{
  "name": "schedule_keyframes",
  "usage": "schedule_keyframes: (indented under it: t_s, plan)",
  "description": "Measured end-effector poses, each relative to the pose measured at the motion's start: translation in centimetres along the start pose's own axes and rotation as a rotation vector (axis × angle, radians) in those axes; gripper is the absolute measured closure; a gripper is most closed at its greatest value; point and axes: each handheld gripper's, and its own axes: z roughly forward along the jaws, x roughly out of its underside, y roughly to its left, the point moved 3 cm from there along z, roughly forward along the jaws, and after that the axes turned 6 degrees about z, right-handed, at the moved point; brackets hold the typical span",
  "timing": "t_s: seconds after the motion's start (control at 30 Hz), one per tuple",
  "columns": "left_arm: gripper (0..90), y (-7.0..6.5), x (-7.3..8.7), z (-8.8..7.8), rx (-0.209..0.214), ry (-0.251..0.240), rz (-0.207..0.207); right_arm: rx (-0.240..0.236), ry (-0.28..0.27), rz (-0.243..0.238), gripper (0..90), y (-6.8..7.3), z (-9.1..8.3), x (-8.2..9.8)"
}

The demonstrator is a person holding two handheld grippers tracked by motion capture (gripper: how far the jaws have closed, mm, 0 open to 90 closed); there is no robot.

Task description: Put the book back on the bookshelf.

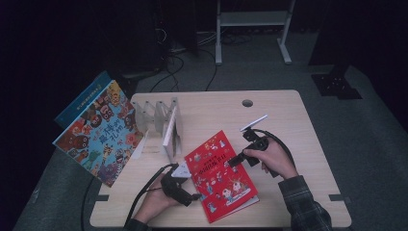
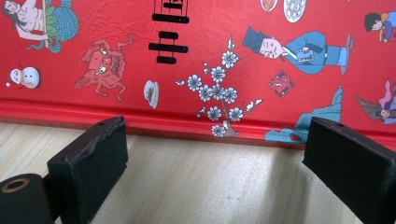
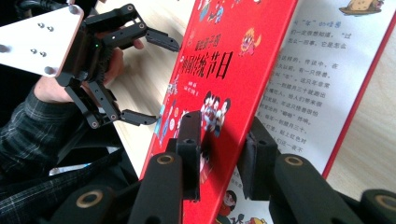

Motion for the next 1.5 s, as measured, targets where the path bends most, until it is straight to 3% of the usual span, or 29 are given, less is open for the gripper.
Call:
schedule_keyframes:
  t_s: [0.47,0.73,1.0,1.5]
  plan:
    - [5.3,-0.1,0.0,0.1,-0.007,-0.002,0.003,0.041,0.083,0.047,76.2,1.7,-0.1,-1.6]
    - [5.3,-0.1,0.1,0.0,-0.011,-0.001,0.004,0.078,0.090,0.077,74.9,1.9,0.2,-1.9]
    - [5.3,-0.1,0.0,0.0,-0.009,0.002,0.004,0.015,0.093,0.069,80.3,2.5,0.1,-2.2]
    - [5.4,-0.1,0.1,0.0,-0.009,-0.002,0.001,0.014,0.103,0.055,83.3,3.8,0.9,-2.7]
